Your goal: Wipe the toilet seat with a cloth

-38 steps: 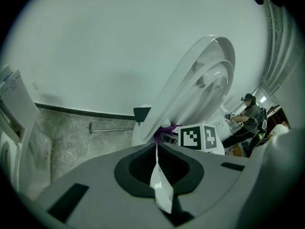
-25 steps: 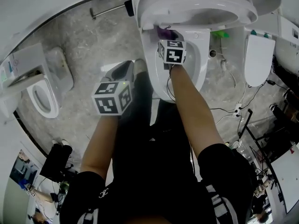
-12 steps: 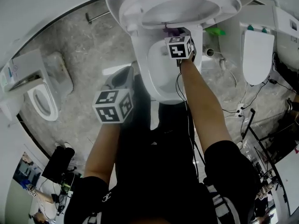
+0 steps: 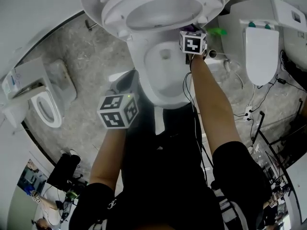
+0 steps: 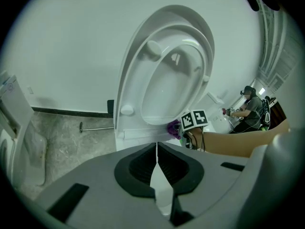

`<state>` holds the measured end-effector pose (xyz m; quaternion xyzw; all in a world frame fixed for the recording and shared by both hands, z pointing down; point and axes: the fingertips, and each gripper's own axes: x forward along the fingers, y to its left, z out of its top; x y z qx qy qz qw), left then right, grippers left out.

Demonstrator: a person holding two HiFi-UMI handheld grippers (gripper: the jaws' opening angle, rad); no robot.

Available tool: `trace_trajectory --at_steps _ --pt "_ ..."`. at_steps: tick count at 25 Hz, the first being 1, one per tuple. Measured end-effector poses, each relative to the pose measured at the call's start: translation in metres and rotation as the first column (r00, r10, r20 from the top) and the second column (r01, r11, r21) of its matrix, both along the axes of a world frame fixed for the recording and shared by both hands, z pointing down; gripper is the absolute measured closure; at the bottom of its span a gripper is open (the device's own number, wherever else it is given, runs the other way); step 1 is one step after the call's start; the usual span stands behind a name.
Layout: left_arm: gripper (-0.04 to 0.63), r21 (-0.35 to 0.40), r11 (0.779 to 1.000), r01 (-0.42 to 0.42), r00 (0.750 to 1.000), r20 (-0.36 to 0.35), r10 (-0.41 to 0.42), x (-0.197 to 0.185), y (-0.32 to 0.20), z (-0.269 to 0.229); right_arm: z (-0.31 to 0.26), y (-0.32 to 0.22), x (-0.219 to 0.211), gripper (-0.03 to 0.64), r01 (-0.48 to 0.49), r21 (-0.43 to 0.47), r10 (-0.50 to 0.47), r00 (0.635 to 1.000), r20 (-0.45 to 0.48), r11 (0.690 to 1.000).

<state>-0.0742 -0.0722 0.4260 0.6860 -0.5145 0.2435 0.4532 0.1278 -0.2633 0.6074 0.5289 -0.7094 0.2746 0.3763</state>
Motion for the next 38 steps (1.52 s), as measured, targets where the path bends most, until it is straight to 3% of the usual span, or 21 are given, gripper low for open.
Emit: trace_trajectory --at_steps 7,13,21,25,38 --pt "0.586 0.014 1.000 -0.011 1.000 0.000 0.011 0.028 -0.005 -0.011 -0.012 -0.009 0.036 0.537 -0.153 0.027 0.153 0.988 0.021 0.988" --pt "0.586 0.038 0.999 -0.030 1.000 0.003 0.030 0.038 -0.009 -0.025 -0.038 -0.010 0.042 0.537 -0.342 0.055 0.326 0.926 0.192 0.938" --pt "0.586 0.077 0.995 -0.056 0.998 -0.016 0.057 0.051 -0.011 -0.057 -0.077 0.008 0.046 0.537 -0.345 0.054 0.332 0.927 0.174 0.937" --pt "0.586 0.084 0.995 -0.061 0.998 -0.027 0.064 0.049 -0.009 -0.072 -0.106 0.013 0.040 0.537 -0.333 0.101 0.310 0.931 0.193 0.937" --pt "0.586 0.074 0.990 -0.117 0.992 -0.042 0.121 0.039 0.006 -0.106 -0.171 -0.015 0.056 0.537 -0.451 0.072 0.416 0.866 0.277 0.890"
